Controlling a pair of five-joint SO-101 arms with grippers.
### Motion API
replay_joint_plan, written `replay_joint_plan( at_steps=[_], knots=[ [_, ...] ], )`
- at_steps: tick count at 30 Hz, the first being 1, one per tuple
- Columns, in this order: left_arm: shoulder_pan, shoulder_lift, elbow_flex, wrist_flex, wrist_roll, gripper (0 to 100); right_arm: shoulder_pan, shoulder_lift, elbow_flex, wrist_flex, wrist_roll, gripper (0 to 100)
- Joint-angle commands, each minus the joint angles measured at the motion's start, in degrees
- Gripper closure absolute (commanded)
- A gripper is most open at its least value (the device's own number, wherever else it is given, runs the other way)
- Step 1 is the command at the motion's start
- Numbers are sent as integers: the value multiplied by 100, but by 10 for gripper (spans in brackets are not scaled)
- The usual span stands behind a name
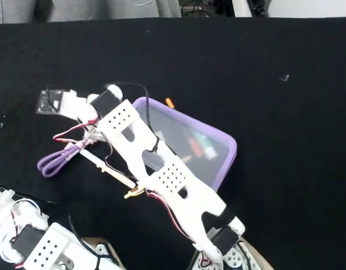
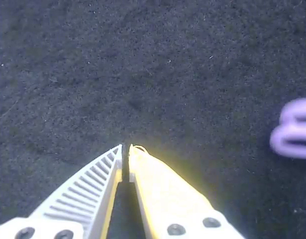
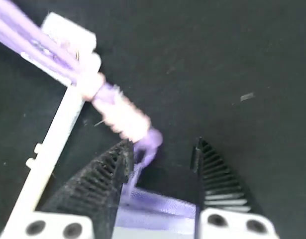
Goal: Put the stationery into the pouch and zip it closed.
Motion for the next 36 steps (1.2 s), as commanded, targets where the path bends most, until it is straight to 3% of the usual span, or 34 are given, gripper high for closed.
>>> replay_joint_plan(
  at_steps=[1,12,19,27,29,32,36],
  knots=[
    [-48,-35,127,-123,-79,966,-158,-382,-286,-220,264,804],
    [-48,-35,127,-132,-79,966,-308,48,391,97,1204,804],
    [-48,-35,127,-132,-79,966,-510,259,426,97,1275,804],
    [-84,-35,127,-123,-79,966,-536,752,338,-668,1240,805],
    [-84,-35,127,-123,-79,966,-536,752,330,-668,1240,834],
    [-75,-35,127,-123,-79,966,-536,760,286,-686,1248,975],
    [-75,-35,127,-123,-79,966,-519,725,277,-677,1257,962]
  ],
)
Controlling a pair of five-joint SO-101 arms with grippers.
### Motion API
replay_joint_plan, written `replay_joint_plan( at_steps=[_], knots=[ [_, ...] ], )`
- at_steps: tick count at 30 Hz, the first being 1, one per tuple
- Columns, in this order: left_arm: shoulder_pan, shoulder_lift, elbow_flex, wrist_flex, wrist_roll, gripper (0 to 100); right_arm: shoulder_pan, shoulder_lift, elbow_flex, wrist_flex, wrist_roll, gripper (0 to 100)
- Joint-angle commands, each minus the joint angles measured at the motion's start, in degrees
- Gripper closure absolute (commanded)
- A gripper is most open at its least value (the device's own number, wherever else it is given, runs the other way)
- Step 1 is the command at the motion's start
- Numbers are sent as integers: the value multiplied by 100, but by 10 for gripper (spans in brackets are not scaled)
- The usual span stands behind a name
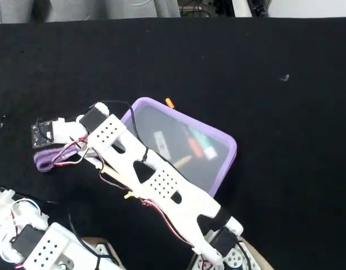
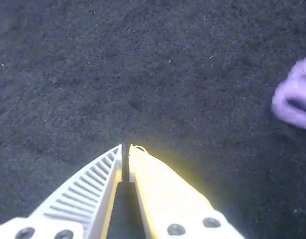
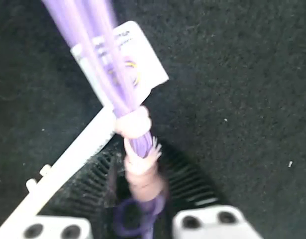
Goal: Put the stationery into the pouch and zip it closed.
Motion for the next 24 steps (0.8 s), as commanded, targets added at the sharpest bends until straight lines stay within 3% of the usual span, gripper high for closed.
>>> replay_joint_plan(
  at_steps=[1,9,18,24],
  knots=[
    [-75,-35,127,-114,-79,966,-44,-66,-171,-114,26,980],
    [-75,-35,127,-114,-79,966,158,-1042,-180,-105,-53,988],
    [-84,-35,127,-114,-79,966,809,-2818,-171,-88,-1829,988],
    [-84,-35,127,-114,-79,966,1292,-3908,-171,105,-2268,988]
  ],
)
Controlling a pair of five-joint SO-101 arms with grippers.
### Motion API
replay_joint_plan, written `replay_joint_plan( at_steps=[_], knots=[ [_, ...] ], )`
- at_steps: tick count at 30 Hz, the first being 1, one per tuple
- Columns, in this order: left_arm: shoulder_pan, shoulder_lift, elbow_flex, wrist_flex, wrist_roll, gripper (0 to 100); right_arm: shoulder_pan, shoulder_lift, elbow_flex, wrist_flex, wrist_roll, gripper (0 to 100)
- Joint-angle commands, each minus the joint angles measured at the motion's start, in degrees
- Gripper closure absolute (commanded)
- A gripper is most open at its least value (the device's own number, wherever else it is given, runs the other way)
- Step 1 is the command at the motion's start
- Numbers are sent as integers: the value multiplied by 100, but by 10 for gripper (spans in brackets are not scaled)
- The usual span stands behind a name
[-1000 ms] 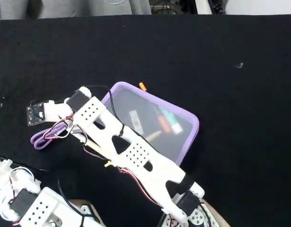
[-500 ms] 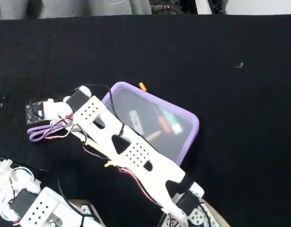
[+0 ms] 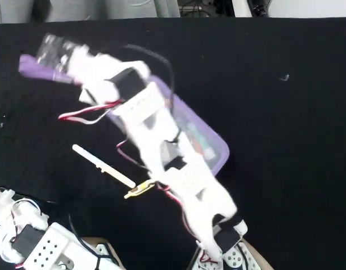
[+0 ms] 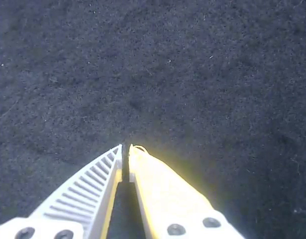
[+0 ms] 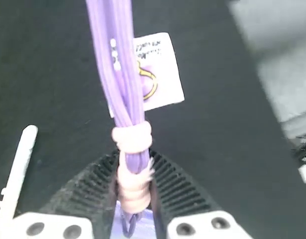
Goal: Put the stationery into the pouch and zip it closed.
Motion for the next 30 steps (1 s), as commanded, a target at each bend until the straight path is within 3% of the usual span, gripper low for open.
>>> replay_joint_plan(
  at_steps=[1,17,30],
  knots=[
    [-84,-35,127,-114,-79,966,325,-1024,-189,62,-220,988],
    [-84,-35,127,-114,-79,966,695,-2721,-180,-387,-563,988],
    [-84,-35,127,-114,-79,966,835,-2105,-127,-2558,-571,988]
  ],
)
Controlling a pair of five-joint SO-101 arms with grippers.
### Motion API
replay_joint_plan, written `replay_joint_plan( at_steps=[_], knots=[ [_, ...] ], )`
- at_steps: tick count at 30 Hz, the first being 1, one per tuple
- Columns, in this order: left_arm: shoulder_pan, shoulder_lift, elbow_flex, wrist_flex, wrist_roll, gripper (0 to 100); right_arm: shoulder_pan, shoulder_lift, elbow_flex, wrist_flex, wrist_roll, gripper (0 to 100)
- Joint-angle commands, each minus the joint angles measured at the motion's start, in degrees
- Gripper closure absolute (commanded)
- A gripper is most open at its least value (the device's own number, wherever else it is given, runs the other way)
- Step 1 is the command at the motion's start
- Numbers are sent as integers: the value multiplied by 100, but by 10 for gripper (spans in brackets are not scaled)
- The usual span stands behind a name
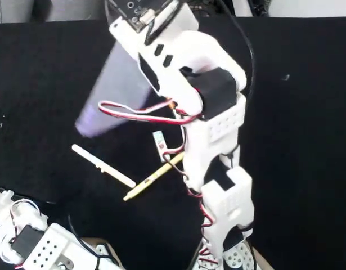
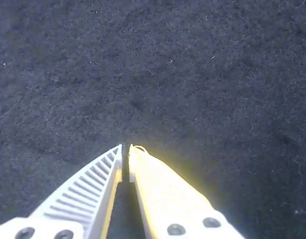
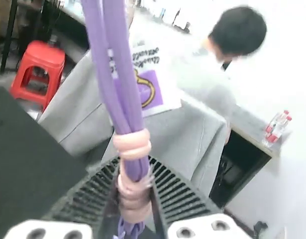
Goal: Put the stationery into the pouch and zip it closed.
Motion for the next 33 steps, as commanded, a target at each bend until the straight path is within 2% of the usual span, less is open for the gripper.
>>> replay_joint_plan(
  at_steps=[1,6,19,33],
  knots=[
    [-48,-26,127,-114,-79,966,18,382,-119,-765,-53,988],
    [-48,-26,127,-114,-79,966,26,1279,-171,-791,-9,988],
    [-13,-26,127,-114,-79,966,-615,1218,-804,2743,0,988],
    [-13,-26,127,-114,-79,966,-1248,462,-743,2831,-193,988]
  ],
)
